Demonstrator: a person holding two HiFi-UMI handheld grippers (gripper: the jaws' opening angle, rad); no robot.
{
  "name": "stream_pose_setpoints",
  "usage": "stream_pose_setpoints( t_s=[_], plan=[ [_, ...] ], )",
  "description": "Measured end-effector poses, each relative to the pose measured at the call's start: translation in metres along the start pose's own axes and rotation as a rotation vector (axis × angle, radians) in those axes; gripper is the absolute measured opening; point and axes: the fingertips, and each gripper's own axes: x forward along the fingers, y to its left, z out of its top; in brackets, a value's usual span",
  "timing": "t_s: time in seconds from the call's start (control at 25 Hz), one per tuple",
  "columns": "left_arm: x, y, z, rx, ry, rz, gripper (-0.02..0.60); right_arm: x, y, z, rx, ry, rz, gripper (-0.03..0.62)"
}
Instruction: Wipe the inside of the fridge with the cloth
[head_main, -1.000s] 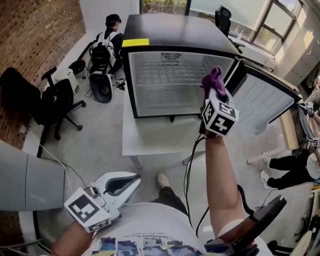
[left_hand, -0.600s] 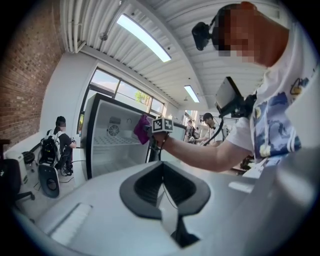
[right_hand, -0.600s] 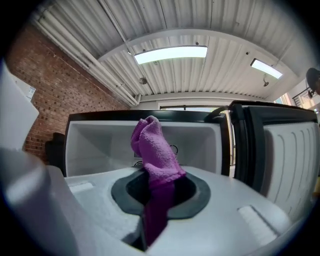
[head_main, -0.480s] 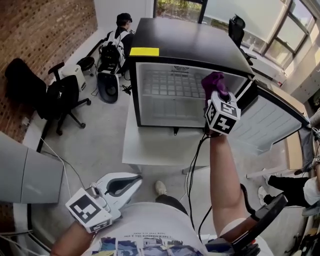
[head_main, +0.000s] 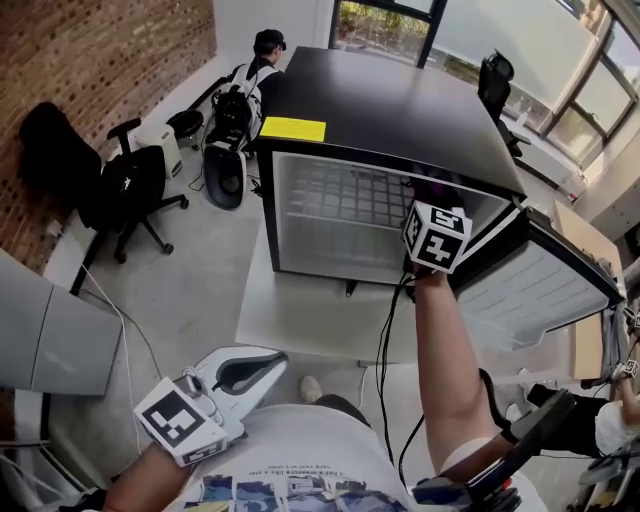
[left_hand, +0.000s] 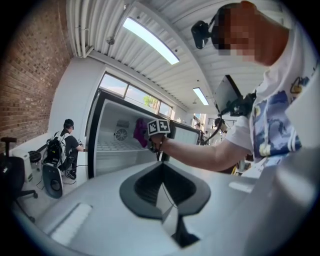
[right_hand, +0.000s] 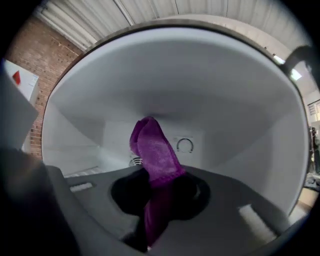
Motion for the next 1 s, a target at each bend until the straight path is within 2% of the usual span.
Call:
stream_pose_setpoints(
  t_s=[0.28,0.44,0.72,1.0],
  plan=[
    [0.004,0.010,0.002,0.002,-0.005,0.059,0.006,0.024,0.103,0.026,0.114,-0.029,0.232,0.052],
    [-0.006,0.016,0.000,-0.022,0.000,0.118,0.006,0.043,0.154,0.022,0.246,-0.002,0.335,0.052],
    [-0.039,0.033,-0.015,-0.017,0.025,0.219,0.006,0.063,0.202,0.007,0.288,0.051,0.377,0.052],
    [-0.054,0.036,-0.015,-0.015,0.024,0.238,0.006,0.073,0.193,-0.007,0.300,0.105,0.323,0.052]
  ],
)
